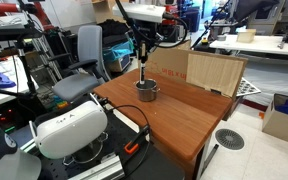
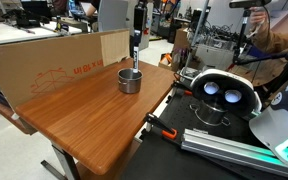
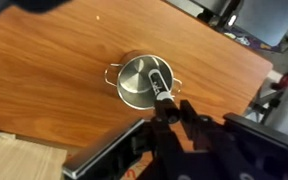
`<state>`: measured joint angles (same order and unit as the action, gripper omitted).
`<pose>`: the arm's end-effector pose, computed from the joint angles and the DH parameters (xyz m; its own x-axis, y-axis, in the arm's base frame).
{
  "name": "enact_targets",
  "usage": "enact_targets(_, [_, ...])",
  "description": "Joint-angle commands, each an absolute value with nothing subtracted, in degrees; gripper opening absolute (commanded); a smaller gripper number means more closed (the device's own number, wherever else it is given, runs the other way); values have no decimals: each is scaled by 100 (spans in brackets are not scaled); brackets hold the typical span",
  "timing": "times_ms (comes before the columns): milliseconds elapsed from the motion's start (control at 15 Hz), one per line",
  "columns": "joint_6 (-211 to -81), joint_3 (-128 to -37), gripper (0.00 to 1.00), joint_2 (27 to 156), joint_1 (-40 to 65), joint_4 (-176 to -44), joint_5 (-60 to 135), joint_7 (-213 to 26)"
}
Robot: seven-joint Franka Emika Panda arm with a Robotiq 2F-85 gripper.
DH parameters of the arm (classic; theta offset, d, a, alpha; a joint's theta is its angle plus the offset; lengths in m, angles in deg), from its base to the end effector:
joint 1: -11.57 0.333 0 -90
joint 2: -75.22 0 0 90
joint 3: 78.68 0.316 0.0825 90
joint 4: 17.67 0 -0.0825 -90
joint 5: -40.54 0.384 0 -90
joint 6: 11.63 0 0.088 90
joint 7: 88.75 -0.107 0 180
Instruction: Put the marker in the pot
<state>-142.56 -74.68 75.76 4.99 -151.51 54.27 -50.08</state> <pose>0.4992 -0.0170 0.3270 0.8938 0.4458 0.0489 0.4469 -0.8765 -0.1790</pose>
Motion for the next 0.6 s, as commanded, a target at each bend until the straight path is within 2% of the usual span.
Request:
enact_targets(0, [-14213,-7649,6,7597,711,-15088,5494,-5058])
enact_targets(533, [-14100,-7710,6,8004,678,-14642,5428,-5387])
